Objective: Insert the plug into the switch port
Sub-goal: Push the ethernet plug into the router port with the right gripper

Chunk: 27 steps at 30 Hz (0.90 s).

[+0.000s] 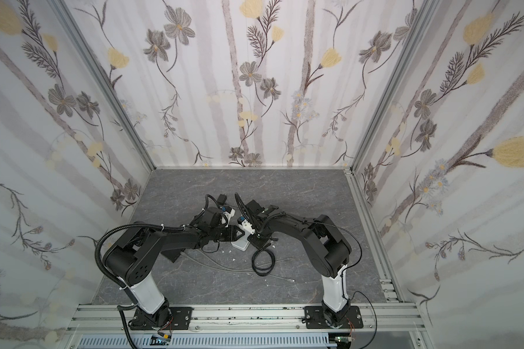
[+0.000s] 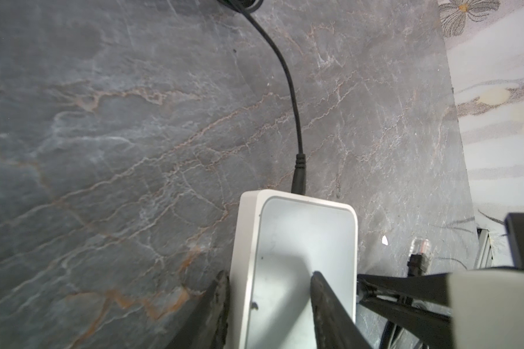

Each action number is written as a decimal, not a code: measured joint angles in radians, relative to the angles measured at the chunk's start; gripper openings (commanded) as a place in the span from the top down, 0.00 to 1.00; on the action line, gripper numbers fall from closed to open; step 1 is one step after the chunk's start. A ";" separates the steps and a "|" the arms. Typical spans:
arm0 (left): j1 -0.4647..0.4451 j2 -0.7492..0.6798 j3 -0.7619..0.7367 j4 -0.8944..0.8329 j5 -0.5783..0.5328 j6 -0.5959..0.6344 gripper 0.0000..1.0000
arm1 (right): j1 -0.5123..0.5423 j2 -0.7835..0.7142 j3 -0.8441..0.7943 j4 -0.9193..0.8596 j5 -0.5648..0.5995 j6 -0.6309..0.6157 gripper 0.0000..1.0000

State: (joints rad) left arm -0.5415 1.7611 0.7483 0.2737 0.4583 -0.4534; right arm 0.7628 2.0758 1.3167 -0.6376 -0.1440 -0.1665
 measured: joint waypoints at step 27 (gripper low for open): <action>0.000 -0.023 -0.012 -0.028 0.009 -0.024 0.58 | 0.002 0.025 0.048 -0.061 0.042 0.027 1.00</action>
State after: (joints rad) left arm -0.5415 1.7382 0.7364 0.2455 0.4671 -0.4774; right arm 0.7650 2.1006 1.3643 -0.6987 -0.1020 -0.1390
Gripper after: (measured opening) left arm 0.425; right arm 0.074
